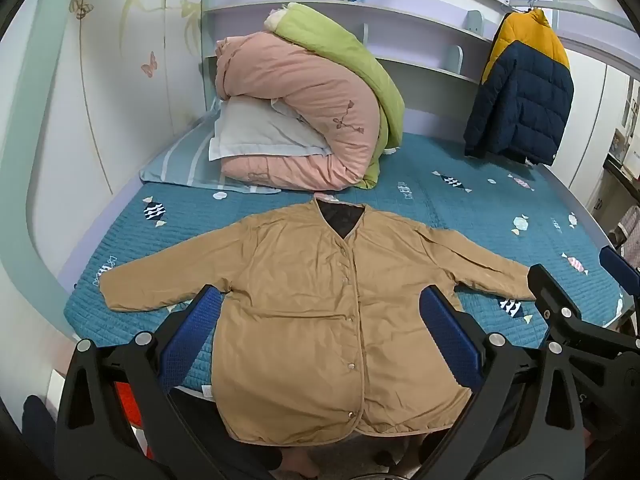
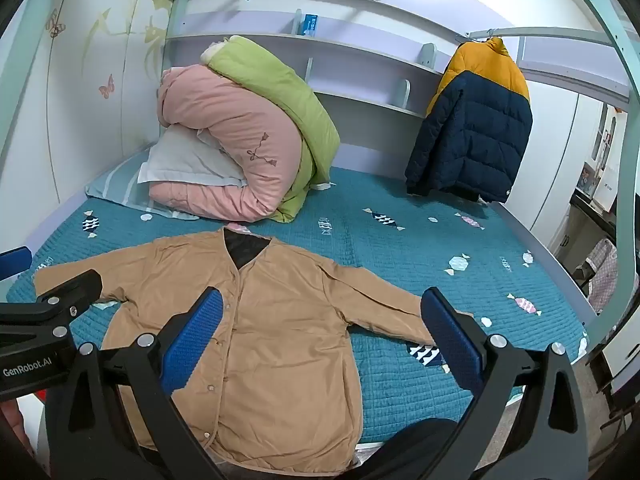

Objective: Fold large clothes

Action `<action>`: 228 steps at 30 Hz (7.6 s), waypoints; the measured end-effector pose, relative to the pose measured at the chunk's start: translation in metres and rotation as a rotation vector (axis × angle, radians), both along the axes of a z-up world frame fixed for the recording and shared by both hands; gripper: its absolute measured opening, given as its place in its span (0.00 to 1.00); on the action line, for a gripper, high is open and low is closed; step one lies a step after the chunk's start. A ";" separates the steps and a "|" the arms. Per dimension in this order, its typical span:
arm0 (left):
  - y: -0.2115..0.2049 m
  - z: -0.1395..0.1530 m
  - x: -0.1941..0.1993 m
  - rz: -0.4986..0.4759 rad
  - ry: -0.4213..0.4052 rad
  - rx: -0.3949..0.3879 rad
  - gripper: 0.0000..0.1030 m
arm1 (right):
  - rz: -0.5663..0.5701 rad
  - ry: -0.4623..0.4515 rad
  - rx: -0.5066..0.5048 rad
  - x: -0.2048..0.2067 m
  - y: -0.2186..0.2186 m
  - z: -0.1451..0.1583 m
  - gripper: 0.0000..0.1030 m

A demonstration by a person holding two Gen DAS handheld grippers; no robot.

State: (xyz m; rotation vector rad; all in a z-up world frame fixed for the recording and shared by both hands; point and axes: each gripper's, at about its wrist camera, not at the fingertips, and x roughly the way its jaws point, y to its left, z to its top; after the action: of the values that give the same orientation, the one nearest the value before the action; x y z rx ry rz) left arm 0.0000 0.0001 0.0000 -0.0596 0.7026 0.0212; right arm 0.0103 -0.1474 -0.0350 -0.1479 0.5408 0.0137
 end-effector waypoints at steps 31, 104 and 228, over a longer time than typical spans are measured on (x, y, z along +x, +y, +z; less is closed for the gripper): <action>-0.006 -0.011 0.000 0.004 0.016 0.017 0.96 | -0.022 0.021 -0.030 0.006 0.001 -0.006 0.93; -0.019 -0.012 -0.016 0.012 0.035 0.052 0.97 | 0.003 0.034 0.120 -0.005 -0.027 -0.008 0.93; 0.087 -0.123 0.252 0.165 0.221 -0.083 0.14 | 0.216 0.497 0.361 0.292 0.017 -0.173 0.23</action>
State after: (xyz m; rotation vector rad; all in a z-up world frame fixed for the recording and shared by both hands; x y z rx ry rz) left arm 0.2524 0.0872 -0.1234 -0.1971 0.9179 0.1593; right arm 0.3022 -0.1304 -0.2081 0.1567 1.0047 0.3648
